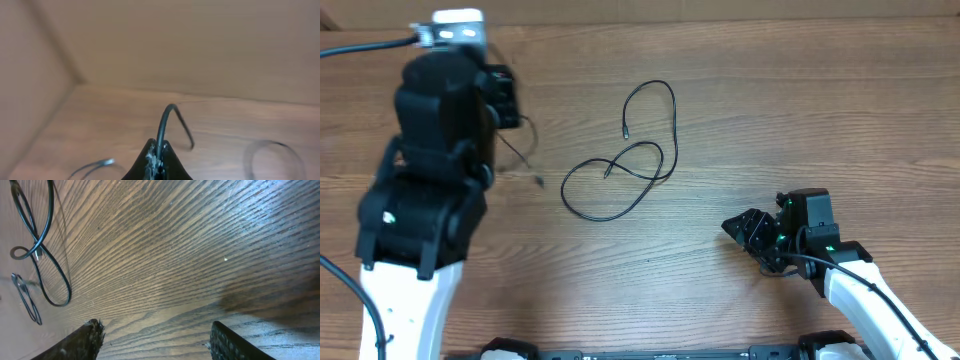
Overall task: Untangle cables
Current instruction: 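Lift the grasped cable high with the left gripper, pulling it free, then carry the cable left and drop it onto the left cable bundle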
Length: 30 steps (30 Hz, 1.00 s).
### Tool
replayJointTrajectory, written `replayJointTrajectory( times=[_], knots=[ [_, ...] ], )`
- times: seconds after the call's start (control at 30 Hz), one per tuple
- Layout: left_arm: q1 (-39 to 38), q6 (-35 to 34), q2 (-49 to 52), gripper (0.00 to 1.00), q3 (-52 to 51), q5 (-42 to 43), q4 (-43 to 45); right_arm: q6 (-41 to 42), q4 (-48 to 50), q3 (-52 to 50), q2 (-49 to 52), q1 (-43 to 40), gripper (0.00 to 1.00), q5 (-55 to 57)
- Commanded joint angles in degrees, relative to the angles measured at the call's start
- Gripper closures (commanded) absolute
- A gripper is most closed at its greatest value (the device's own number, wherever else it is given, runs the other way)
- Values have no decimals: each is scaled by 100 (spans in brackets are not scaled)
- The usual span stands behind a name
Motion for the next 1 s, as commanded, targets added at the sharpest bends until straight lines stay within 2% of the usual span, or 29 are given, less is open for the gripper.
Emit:
replayJointTrajectory(
  times=[0.0,0.13,0.27,0.4,0.57,0.8,0.83,0.9,0.93,0.97],
  knots=[
    [981,-372,116,96,57,-516,-63,-48,26,4,-13,-26,33,-20],
    [2070,-761,317,96,57,-516,-210,-48,26,4,-13,-26,33,-20],
    [3104,-1655,584,96,57,-507,-525,-48,24,4,-13,-26,33,-22],
    [3775,-1921,868,96,57,-236,-702,-48,26,4,-13,-26,33,-20],
    [4076,-2133,1202,96,57,186,-802,-46,28,4,-13,-26,33,-20],
    [4070,-2131,1744,96,57,221,-800,-46,26,4,-13,-26,33,-22],
    [4070,-2131,1797,90,57,238,-800,-46,26,4,-13,-26,33,-20],
    [4070,-2129,1893,37,57,313,-804,-46,26,4,-13,-26,33,-22],
    [4070,-2129,1932,15,57,358,-807,-46,26,4,-13,-26,33,-22],
    [4070,-2127,1947,5,57,439,-807,-46,26,4,-13,-26,33,-22]
  ],
)
